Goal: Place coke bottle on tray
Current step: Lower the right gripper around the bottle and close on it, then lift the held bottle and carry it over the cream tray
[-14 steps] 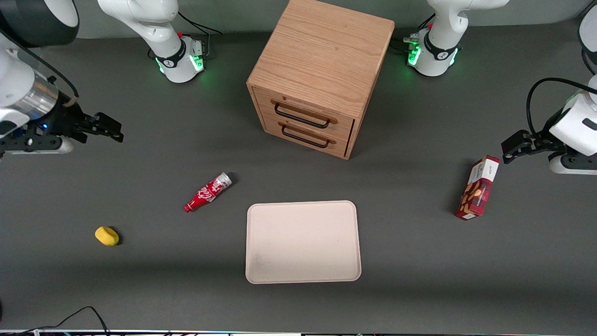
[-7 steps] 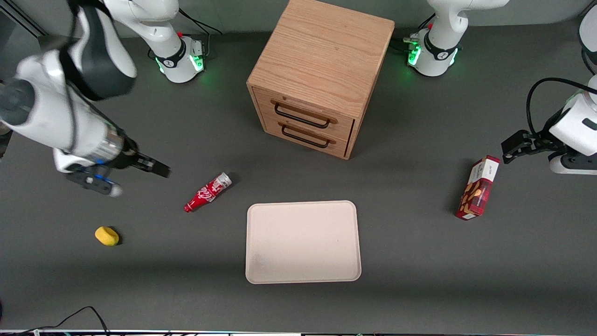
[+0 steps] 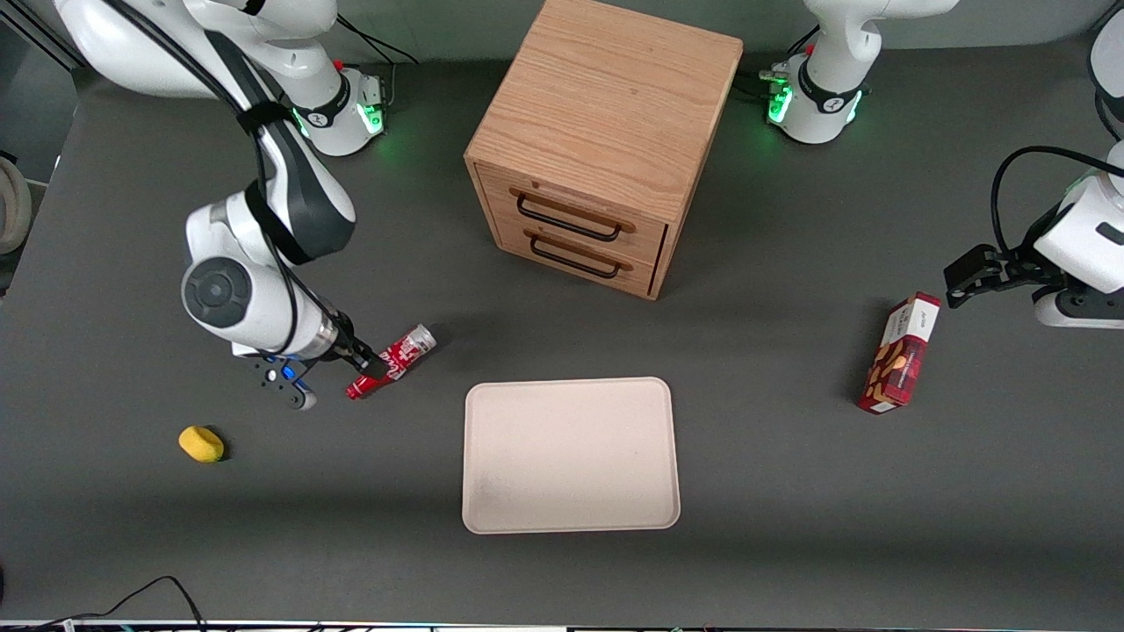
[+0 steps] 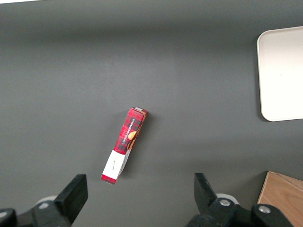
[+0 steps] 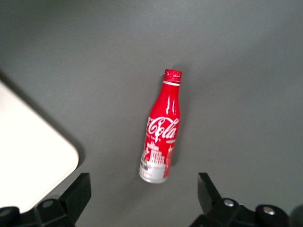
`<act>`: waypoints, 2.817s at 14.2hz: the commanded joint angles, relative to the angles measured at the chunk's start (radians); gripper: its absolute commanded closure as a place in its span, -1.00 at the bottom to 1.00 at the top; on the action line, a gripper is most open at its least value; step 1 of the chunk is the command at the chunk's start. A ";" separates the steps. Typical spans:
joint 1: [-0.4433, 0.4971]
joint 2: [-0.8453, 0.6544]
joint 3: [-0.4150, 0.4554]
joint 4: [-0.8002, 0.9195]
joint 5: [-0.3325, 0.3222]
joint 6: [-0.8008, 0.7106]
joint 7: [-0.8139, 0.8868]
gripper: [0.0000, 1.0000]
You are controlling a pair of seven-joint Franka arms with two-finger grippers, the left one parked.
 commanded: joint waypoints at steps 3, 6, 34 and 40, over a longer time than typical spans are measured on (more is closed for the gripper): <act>-0.005 0.062 0.003 -0.103 -0.079 0.200 0.131 -1.00; -0.005 0.117 -0.009 -0.125 -0.102 0.267 0.166 -1.00; 0.000 0.122 0.006 0.123 -0.102 0.106 0.033 0.79; 0.012 0.134 0.031 0.317 -0.101 0.047 -0.320 1.00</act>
